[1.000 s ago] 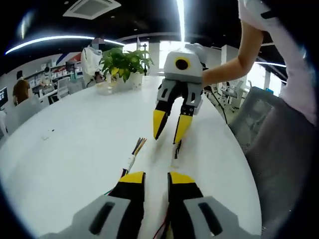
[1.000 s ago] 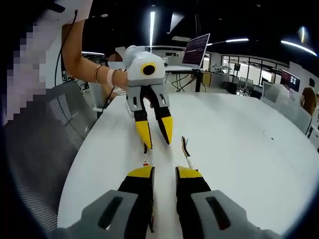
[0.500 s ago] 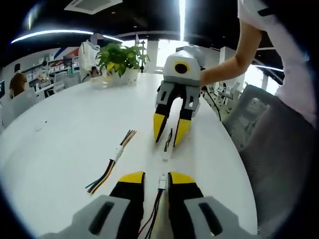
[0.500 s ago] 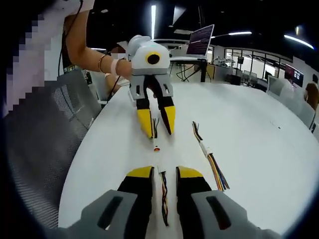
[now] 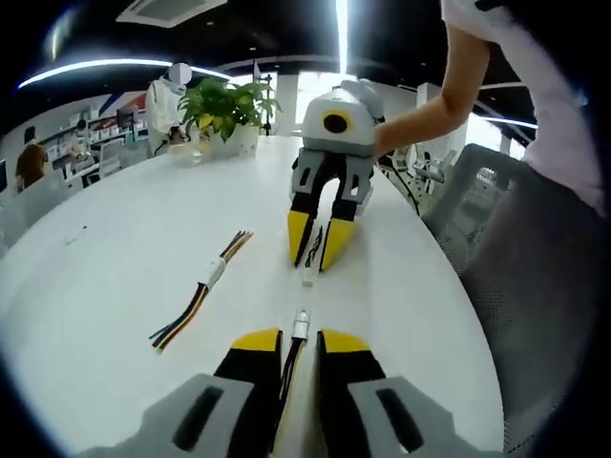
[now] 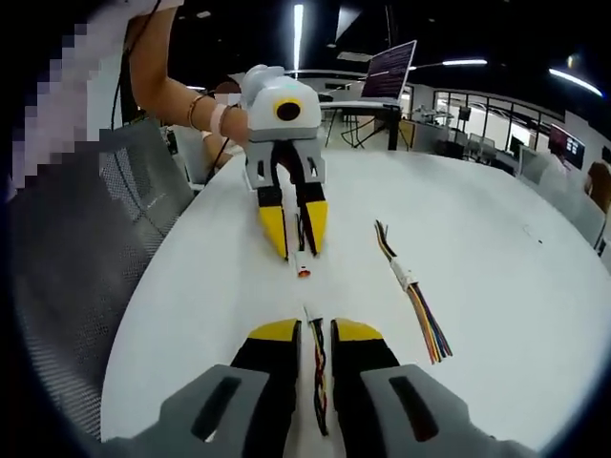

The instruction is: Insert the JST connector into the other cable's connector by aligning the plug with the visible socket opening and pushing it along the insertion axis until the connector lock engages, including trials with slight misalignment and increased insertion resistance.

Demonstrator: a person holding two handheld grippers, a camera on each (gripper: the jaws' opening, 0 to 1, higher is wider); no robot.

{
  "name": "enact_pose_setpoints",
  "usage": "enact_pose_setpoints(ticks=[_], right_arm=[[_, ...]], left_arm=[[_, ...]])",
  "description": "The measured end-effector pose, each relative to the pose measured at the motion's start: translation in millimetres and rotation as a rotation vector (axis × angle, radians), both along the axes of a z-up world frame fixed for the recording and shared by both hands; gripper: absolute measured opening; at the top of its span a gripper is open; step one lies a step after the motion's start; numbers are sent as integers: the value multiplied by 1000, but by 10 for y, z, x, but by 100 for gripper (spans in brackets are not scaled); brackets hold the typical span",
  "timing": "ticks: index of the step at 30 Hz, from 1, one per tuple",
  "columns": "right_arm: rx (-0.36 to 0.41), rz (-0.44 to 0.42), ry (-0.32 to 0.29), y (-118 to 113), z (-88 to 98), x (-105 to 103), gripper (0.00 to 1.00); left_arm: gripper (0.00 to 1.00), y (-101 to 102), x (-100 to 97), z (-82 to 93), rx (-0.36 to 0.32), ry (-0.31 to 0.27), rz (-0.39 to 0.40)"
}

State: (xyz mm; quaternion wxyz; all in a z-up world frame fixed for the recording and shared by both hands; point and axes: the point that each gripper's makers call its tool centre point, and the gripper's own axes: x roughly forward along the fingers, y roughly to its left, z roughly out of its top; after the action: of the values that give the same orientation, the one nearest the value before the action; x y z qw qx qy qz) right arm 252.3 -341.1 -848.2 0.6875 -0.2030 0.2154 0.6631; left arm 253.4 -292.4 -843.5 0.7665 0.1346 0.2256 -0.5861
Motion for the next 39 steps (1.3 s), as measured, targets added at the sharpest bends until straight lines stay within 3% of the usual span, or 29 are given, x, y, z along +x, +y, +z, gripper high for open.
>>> enact_pose_setpoints(ticks=[2,14,27,39], right_arm=[[7,-2,-2,14,9,6,10],[12,13,-26,42,25,17,5],[10,-6,-13,48,16,19,3],[-2,-36,-29,77,48,83,2]], left_arm=[[8,-42,10,86,-66,4,14],[3,-12,-40,-25,-9,-25,-27],[1,-47,37,-10,-13,-76,-35],[1,-105,127,48,-5,-77,-33]])
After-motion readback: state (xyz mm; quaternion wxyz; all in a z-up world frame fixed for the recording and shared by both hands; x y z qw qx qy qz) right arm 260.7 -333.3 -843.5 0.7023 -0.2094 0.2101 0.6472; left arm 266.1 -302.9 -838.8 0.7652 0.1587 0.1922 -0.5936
